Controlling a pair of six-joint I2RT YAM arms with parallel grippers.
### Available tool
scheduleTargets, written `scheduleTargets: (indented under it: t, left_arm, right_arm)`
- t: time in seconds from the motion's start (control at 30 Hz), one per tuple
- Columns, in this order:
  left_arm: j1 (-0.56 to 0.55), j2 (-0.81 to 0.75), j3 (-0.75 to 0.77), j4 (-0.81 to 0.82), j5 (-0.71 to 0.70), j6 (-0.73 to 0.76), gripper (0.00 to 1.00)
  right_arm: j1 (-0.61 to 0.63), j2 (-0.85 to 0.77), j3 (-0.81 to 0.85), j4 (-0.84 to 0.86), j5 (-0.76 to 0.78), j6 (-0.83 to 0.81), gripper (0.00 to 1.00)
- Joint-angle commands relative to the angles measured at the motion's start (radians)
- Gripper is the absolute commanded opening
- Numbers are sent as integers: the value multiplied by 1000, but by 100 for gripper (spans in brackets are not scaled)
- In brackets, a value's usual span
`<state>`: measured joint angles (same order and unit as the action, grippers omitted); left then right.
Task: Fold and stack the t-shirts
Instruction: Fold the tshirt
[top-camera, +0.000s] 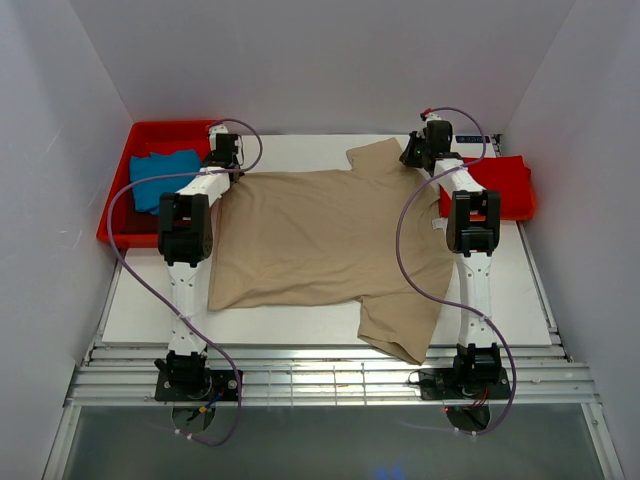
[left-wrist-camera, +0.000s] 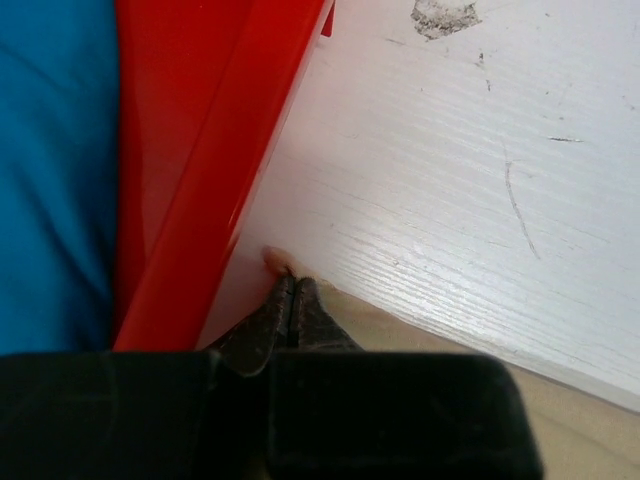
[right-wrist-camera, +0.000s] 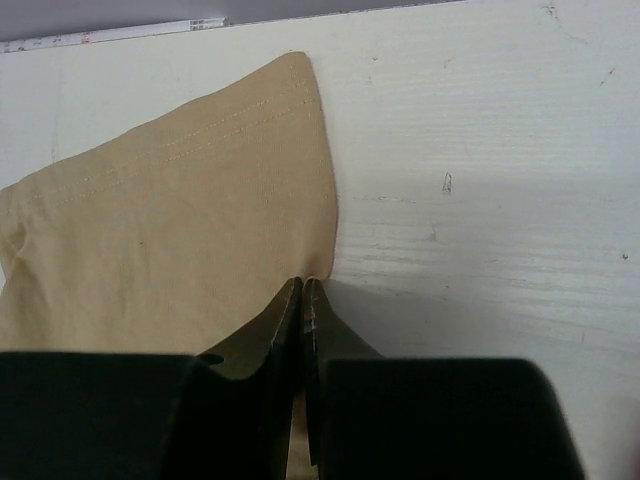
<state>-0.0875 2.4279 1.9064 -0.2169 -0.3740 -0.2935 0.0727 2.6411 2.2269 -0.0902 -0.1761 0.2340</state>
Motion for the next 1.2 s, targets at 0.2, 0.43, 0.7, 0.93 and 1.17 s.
scheduleTargets:
  t: [0.2, 0.43, 0.7, 0.93, 1.17]
  left_arm:
    - [46, -55, -13, -50, 46, -15, 2]
    - [45, -167, -144, 1, 63, -22, 1]
    - [38, -274, -276, 68, 90, -21, 1]
    - [25, -360, -374, 120, 107, -13, 1]
    - [14, -441, -449, 152, 110, -3, 0]
  right_arm:
    - [6, -144, -131, 136, -28, 30, 8]
    - [7, -256, -254, 175, -100, 67, 8]
    - [16, -403, -444, 178, -140, 22, 8]
    - [30, -521, -625, 173, -140, -27, 8]
    - [30, -630, -754, 173, -137, -58, 8]
